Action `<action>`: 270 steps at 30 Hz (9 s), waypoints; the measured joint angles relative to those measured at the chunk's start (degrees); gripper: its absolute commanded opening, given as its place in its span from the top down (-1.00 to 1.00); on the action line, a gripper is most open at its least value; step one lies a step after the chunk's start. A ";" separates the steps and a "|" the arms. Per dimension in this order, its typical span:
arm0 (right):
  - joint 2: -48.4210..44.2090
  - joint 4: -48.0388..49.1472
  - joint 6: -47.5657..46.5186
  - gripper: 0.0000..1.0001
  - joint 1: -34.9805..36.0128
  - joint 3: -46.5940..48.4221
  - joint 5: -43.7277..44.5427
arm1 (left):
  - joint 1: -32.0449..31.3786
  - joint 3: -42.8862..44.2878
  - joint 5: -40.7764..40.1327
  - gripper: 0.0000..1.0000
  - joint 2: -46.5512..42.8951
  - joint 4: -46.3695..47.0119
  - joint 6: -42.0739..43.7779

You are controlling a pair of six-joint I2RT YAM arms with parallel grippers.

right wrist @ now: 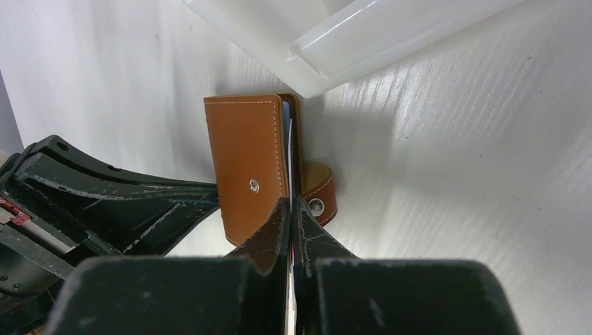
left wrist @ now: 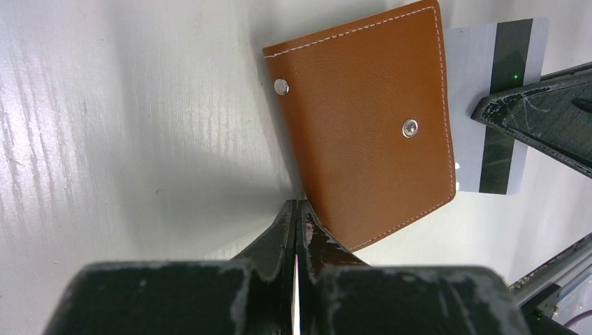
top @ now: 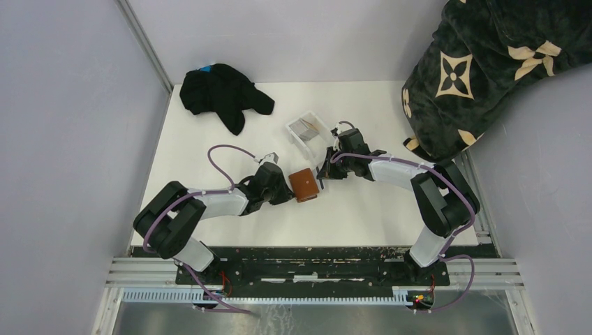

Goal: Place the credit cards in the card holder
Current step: Open the card holder at the center of the board, then insert the credit card into the card holder.

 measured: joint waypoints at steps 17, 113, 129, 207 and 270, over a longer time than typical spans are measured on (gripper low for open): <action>-0.76 0.35 1.33 0.98 0.00 0.00 -0.55 | 0.00 -0.02 0.55 0.94 0.44 0.98 0.00; 8.50 -6.91 -5.03 0.98 18.93 12.94 9.46 | -1.66 -2.14 -12.20 0.88 -17.81 -26.88 -3.65; 9.53 -9.70 -5.05 0.98 17.64 18.36 8.92 | -1.68 -2.01 -14.14 0.89 -12.24 -20.76 -2.05; 18.36 -5.11 -3.91 0.31 8.66 19.58 -3.52 | -1.81 -0.07 -16.06 0.94 -8.28 -18.36 0.04; 16.37 -19.04 -7.02 -0.14 14.38 24.28 14.80 | -1.81 0.79 -16.41 0.94 -6.21 -15.47 0.11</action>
